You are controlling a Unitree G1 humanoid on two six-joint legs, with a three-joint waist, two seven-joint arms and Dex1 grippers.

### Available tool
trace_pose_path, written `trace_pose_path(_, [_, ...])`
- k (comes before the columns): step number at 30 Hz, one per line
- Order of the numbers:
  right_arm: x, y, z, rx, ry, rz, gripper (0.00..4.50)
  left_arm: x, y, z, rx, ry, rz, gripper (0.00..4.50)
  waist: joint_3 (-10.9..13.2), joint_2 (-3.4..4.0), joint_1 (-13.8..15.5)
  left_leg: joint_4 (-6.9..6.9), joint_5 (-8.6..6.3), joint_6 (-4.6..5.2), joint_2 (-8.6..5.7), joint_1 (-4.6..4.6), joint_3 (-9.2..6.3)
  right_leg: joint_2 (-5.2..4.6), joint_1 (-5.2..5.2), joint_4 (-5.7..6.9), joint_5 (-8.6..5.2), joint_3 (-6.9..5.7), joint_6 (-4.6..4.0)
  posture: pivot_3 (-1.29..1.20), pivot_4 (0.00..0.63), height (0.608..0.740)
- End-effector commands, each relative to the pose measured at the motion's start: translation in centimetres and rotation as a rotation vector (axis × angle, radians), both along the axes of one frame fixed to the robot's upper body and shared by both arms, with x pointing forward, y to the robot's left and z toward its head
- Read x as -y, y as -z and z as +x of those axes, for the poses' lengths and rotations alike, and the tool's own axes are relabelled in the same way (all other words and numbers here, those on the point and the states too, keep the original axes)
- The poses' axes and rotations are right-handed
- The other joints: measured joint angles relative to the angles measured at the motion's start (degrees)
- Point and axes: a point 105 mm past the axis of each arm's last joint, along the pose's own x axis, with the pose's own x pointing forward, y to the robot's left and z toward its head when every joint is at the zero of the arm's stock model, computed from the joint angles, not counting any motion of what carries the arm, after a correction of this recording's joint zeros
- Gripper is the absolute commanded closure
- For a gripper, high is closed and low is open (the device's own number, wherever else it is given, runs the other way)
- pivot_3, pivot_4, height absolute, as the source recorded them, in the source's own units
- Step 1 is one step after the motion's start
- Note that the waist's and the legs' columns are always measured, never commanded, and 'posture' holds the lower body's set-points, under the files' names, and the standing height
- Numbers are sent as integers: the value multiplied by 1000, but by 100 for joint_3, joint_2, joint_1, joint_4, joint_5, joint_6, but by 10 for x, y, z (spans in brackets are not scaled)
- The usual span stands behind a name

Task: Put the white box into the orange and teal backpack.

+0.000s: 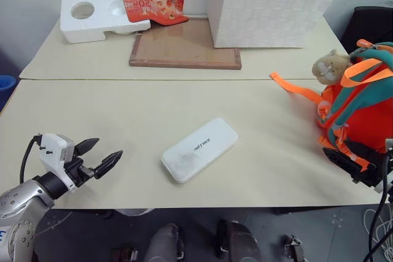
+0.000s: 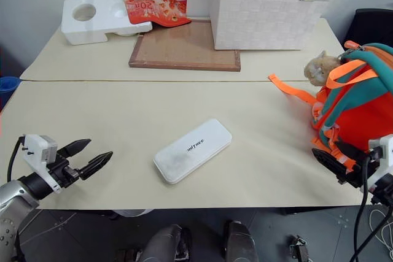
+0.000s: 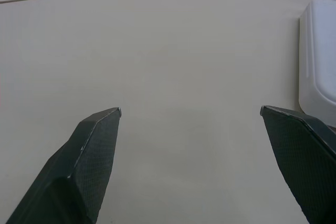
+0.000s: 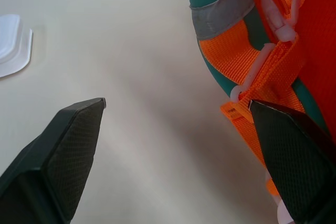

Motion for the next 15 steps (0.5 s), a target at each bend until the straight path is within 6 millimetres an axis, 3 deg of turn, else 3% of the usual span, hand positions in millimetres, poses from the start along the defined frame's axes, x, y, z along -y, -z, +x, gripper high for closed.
trace_pose_path(1, [0,-17,-2,49,0,-29,30,6,-8,-2,37,29,18,22,0,0,-1,0,0,0,0,0,0,0,0,0,0,0,0,0,150,740])
trace_pose_path(10, [-2,-19,-5,49,-1,-35,30,3,-9,1,19,14,35,22,0,0,0,0,0,0,0,0,0,0,0,0,0,0,0,0,150,740])
trace_pose_path(15, [-13,-34,-10,92,-30,24,30,2,-13,3,25,18,33,22,0,0,1,0,0,0,1,0,0,0,-1,1,0,0,0,0,150,740])
